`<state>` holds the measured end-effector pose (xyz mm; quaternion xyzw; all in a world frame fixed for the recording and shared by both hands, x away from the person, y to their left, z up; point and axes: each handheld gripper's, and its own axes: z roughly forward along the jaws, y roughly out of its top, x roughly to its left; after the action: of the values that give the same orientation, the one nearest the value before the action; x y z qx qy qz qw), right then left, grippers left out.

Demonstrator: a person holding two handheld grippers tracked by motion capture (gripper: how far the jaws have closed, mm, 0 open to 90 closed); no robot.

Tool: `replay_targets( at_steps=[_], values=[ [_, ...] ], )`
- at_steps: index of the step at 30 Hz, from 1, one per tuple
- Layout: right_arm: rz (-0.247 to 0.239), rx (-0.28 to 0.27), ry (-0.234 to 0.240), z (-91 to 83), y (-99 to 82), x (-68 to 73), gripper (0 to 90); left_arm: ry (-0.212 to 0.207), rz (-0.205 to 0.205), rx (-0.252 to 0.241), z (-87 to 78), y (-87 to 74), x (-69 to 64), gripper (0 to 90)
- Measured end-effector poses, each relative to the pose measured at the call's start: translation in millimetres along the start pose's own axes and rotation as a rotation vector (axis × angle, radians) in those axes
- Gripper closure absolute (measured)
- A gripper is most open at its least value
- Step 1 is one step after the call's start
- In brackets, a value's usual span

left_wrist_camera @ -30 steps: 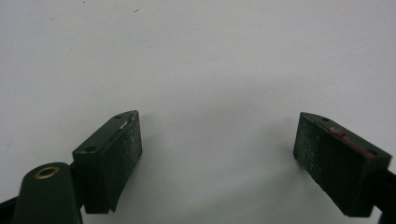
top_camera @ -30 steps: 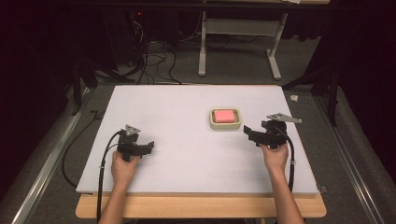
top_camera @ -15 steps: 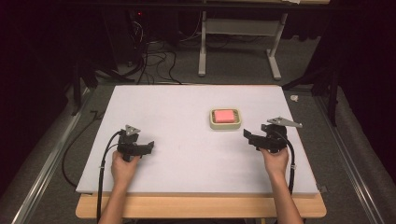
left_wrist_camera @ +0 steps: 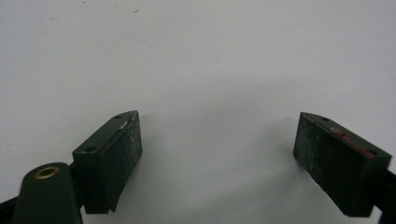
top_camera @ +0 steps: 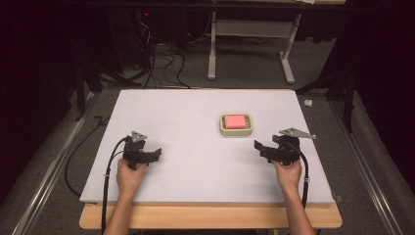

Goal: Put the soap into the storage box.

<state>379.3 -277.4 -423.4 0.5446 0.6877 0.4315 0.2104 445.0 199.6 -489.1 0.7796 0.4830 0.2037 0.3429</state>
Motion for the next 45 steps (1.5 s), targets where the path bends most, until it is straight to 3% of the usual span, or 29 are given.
replay_targets(
  at_steps=[15,28,34,37,45],
  values=[
    [0.026,0.030,0.019,5.9,-15.1,-1.7,18.5,0.001,0.000,0.000,0.0,0.0,-0.1,15.7],
    [-0.004,0.063,0.007,14.4,-24.0,-0.2,18.8,0.003,0.004,-0.001,-0.3,-0.1,-0.7,15.7],
    [-0.031,0.109,0.006,24.7,-32.4,-1.4,20.2,0.004,0.003,-0.001,-0.2,-0.1,-0.6,15.7],
    [-0.021,0.110,0.013,27.6,-36.0,-3.9,20.7,0.004,0.003,-0.001,-0.2,-0.1,-0.6,15.7],
    [-0.054,0.130,-0.039,36.4,-39.4,-4.4,21.0,0.004,0.003,-0.001,-0.2,-0.1,-0.6,15.7]
  ],
)
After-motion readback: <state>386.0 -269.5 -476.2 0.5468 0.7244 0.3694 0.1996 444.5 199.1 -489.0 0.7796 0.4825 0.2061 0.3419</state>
